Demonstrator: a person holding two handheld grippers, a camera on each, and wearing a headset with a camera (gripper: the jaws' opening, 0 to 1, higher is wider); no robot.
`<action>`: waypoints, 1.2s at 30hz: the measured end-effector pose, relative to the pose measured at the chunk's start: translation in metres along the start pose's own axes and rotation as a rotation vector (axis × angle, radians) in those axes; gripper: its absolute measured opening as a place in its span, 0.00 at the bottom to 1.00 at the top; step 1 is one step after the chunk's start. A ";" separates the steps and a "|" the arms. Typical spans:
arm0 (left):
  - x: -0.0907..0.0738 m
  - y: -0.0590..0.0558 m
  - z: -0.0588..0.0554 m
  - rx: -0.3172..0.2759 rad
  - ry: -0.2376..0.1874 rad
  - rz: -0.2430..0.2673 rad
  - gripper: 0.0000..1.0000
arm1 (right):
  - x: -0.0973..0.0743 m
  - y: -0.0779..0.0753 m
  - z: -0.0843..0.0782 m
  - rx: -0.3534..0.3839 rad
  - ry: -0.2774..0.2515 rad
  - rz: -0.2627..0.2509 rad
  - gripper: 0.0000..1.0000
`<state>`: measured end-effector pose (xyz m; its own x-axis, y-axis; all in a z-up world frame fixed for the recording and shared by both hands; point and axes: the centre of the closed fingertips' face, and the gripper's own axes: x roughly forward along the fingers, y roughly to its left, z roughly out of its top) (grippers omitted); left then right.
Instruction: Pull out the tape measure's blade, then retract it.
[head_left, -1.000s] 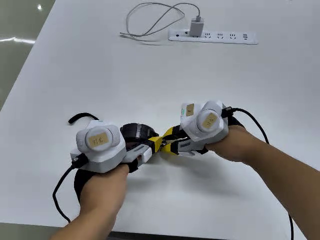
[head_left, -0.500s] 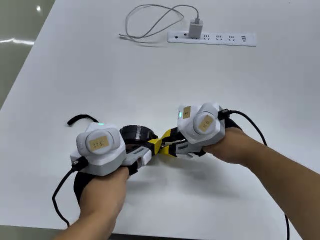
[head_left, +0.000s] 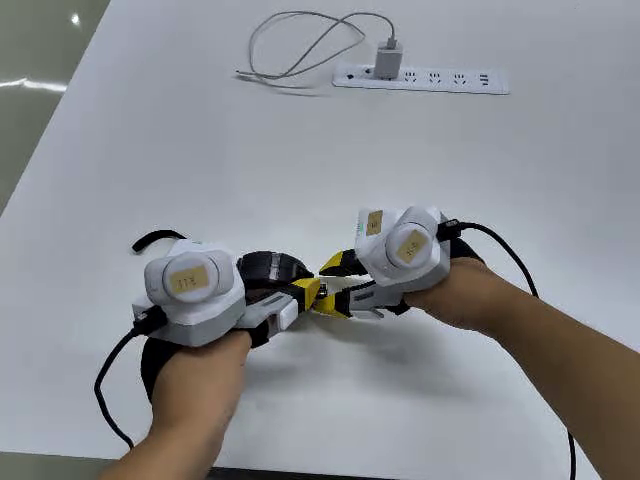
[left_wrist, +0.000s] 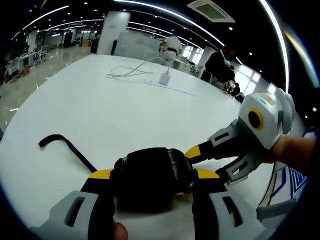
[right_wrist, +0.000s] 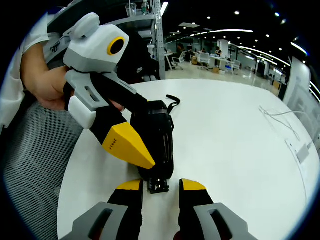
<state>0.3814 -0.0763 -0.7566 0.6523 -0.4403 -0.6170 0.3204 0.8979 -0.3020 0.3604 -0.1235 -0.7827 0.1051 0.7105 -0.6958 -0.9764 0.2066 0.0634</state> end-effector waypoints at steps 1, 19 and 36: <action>-0.001 -0.001 0.001 0.003 -0.004 -0.003 0.58 | 0.000 0.000 -0.001 -0.005 0.003 -0.001 0.25; -0.020 -0.010 0.006 0.107 -0.021 -0.056 0.66 | -0.016 -0.002 0.001 0.025 -0.023 -0.053 0.30; -0.043 -0.007 -0.002 0.256 -0.006 -0.159 0.80 | -0.071 0.006 -0.014 0.095 -0.056 -0.171 0.43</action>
<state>0.3492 -0.0638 -0.7291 0.5839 -0.5763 -0.5718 0.5812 0.7885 -0.2012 0.3445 -0.1818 -0.7427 0.2810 0.6954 -0.6614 -0.9214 0.3882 0.0166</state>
